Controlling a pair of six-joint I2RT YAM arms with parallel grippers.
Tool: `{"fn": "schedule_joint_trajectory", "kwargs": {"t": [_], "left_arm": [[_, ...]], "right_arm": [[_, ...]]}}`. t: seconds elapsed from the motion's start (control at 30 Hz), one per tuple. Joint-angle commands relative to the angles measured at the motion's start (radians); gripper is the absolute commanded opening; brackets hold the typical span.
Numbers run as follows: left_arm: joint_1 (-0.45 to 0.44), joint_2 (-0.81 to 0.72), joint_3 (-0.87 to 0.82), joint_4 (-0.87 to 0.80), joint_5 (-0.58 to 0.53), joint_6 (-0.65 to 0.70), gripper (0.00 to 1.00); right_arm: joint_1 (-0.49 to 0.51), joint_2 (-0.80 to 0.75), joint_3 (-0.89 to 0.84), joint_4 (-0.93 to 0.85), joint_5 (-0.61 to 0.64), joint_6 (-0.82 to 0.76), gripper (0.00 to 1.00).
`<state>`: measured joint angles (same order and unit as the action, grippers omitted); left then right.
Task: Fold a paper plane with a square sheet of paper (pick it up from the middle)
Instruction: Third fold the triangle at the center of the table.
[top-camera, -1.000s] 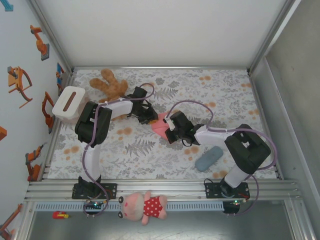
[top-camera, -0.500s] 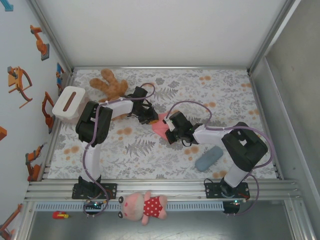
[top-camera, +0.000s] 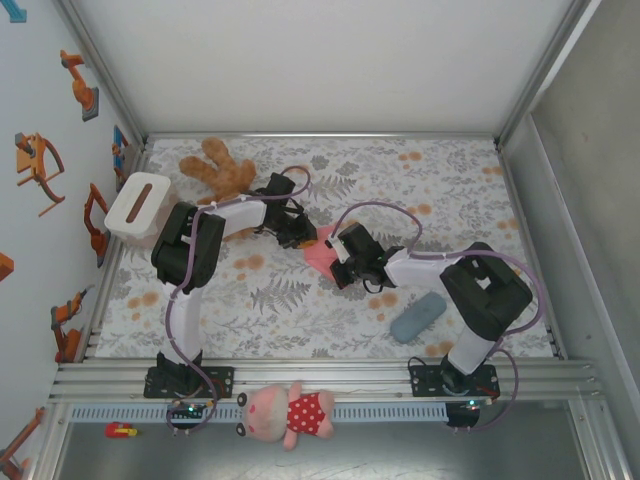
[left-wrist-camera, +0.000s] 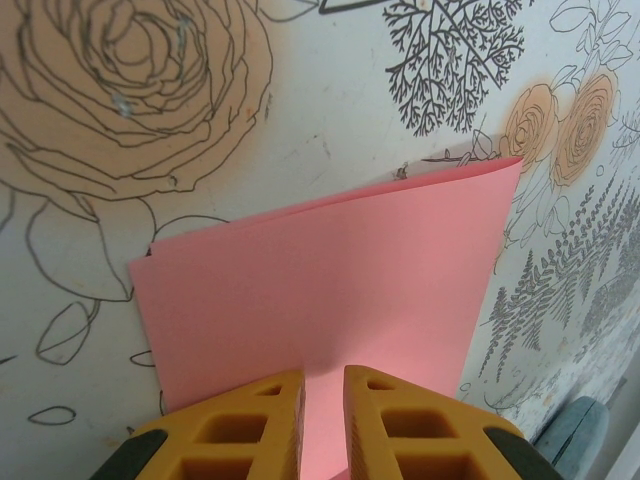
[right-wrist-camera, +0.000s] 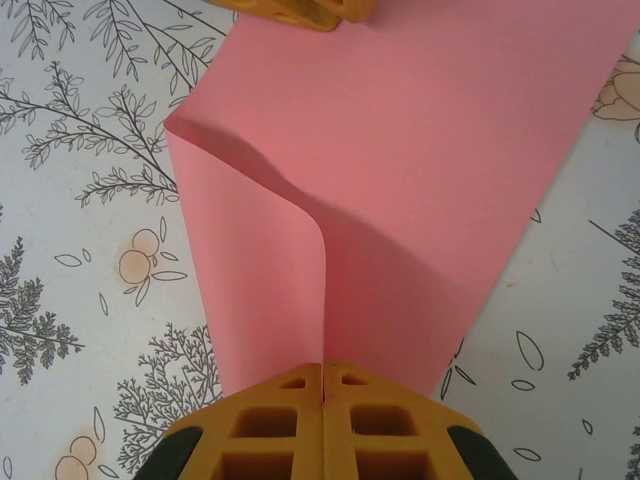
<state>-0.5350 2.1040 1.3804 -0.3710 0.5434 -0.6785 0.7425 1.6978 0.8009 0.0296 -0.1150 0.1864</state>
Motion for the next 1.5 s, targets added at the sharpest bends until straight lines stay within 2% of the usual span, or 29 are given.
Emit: {"fn": "schedule_joint_trajectory", "kwargs": {"t": [0.0, 0.3, 0.47, 0.67, 0.97, 1.1, 1.47], "left_arm": [[0.0, 0.03, 0.015, -0.05, 0.004, 0.023, 0.18], [0.0, 0.0, 0.02, -0.051, 0.002, 0.015, 0.18], [0.0, -0.118, -0.024, -0.032, -0.057, -0.031, 0.24], [-0.008, -0.244, -0.16, 0.056, -0.092, -0.13, 0.27], [-0.091, -0.251, -0.297, 0.252, -0.024, -0.284, 0.15], [-0.105, -0.221, -0.306, 0.271, -0.012, -0.302, 0.12], [-0.114, -0.181, -0.327, 0.276, -0.005, -0.311, 0.12]], "right_arm": [[-0.006, 0.018, 0.032, -0.019, -0.002, -0.012, 0.0], [-0.008, 0.032, 0.03, -0.032, -0.002, -0.011, 0.0], [-0.009, 0.032, 0.027, -0.039, 0.002, -0.006, 0.0], [-0.01, 0.035, 0.023, -0.033, -0.003, 0.01, 0.0], [-0.014, 0.041, 0.023, -0.03, -0.009, 0.016, 0.0], [-0.014, 0.04, 0.021, -0.03, -0.009, 0.017, 0.0], [-0.014, 0.04, 0.02, -0.034, -0.002, 0.021, 0.0]]}}
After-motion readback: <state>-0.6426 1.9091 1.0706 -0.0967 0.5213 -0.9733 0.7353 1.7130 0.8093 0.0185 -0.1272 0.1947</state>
